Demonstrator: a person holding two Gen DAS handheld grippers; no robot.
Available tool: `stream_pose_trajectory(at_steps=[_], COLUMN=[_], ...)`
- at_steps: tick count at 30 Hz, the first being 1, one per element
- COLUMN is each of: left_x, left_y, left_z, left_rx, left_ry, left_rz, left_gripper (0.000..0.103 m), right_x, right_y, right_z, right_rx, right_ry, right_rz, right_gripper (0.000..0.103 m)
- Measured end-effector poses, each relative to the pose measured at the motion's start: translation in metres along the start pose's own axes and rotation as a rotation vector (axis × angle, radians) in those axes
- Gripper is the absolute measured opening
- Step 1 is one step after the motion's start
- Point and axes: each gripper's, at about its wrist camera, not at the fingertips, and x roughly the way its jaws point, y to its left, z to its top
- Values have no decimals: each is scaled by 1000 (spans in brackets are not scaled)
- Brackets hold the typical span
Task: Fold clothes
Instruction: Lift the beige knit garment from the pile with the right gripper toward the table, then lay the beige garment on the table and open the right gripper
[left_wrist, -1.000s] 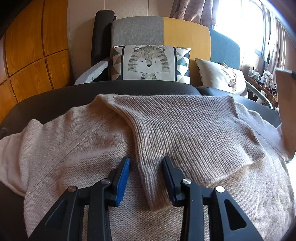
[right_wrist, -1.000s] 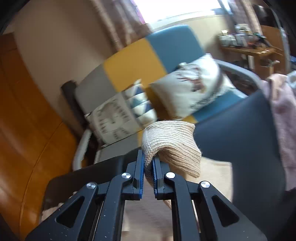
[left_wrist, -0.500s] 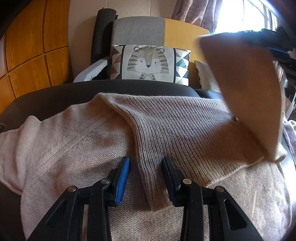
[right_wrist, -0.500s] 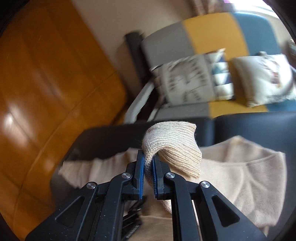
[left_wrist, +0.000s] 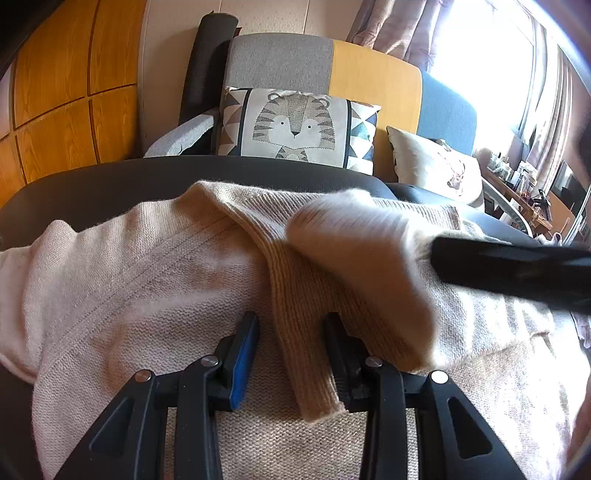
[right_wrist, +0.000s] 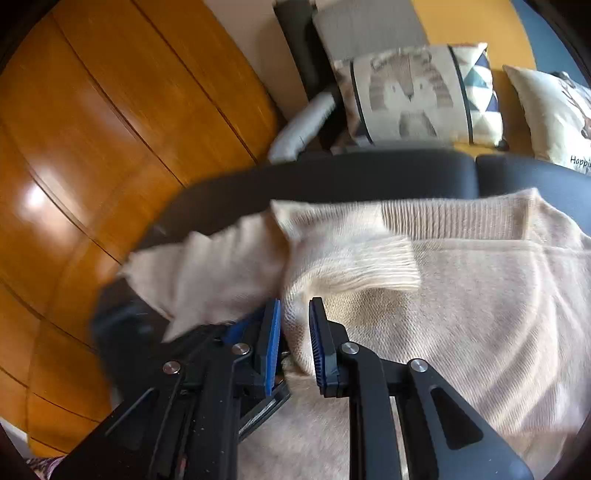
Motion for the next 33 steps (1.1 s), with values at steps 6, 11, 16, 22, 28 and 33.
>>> stream_pose_trajectory(at_steps=[6, 11, 16, 22, 28, 33], left_x=[-1, 0, -7, -56, -53, -16], left_y=[-1, 0, -1, -16, -88, -126], left_z=[-1, -1, 1, 5, 23, 34], left_rx=[-4, -8, -7, 25, 345, 528], left_ry=[1, 9, 15, -142, -86, 14], left_rz=[-2, -5, 25, 46, 64, 139], left_gripper=[37, 37, 37, 37, 37, 37], right_x=[-53, -64, -66, -62, -70, -68], right_y=[-19, -71, -118, -112, -117, -118], right_z=[-24, -35, -42, -38, -47, -48], right_rx=[-98, -36, 152, 116, 151, 153], right_ry=[-162, -118, -91, -93, -118, -123], right_rz=[-257, -559, -531, -571, -532, -527], right_gripper=[56, 25, 21, 21, 21, 21])
